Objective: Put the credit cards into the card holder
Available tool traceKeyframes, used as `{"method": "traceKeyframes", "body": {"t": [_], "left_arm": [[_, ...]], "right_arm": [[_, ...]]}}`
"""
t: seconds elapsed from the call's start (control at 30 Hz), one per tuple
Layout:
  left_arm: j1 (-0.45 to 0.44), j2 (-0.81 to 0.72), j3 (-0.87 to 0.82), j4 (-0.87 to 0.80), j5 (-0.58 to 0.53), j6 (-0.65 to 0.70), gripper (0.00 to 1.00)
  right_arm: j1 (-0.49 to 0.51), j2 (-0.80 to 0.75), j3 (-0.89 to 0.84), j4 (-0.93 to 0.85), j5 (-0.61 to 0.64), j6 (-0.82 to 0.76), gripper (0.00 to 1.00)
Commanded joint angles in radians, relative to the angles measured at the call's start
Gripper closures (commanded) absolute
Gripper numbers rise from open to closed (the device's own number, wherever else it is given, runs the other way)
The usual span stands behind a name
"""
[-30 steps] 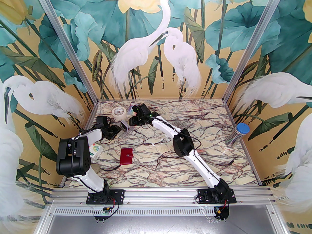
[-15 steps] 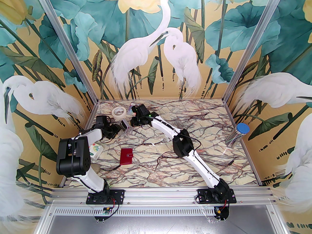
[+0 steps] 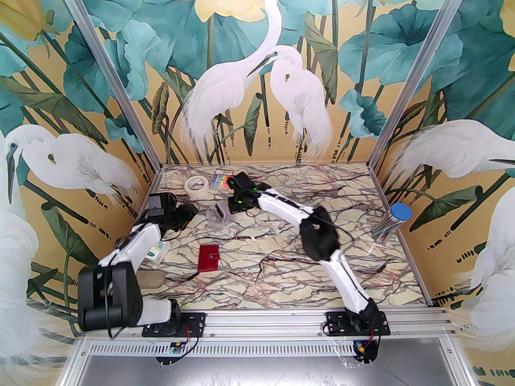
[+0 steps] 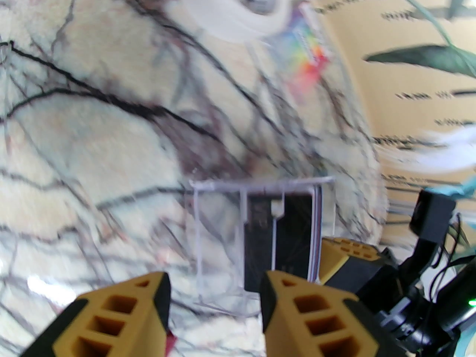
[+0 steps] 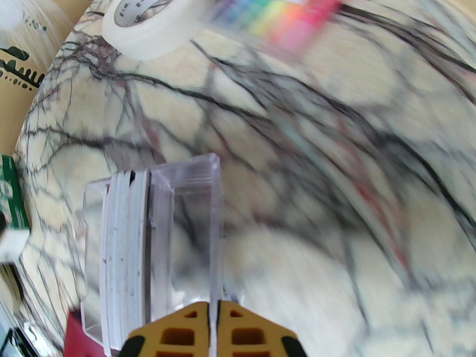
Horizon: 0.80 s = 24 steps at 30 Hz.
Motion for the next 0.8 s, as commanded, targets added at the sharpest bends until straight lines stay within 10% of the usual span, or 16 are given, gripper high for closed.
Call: {"method": "traceKeyframes", "body": {"t": [0.0,0.4,0.77], "left_arm": [[0.001,-0.076,-0.050,-0.064,0.082,0.010,0.54],[-0.097,-0.306,-0.201,-0.124,0.114,0.003,0.53],[-0.117,-0.301,-0.211,-0.119,0.094,0.032,0.51]], "right_arm": [[-0.050,-0.225,-0.229,0.181,0.058,0.006,1.00],[-0.331,-0.819,-0.941,0.312,0.158,-0.003,1.00],[-0.598,-1.013,-1.198,0.412,0.170,-0.020,1.00]]}}
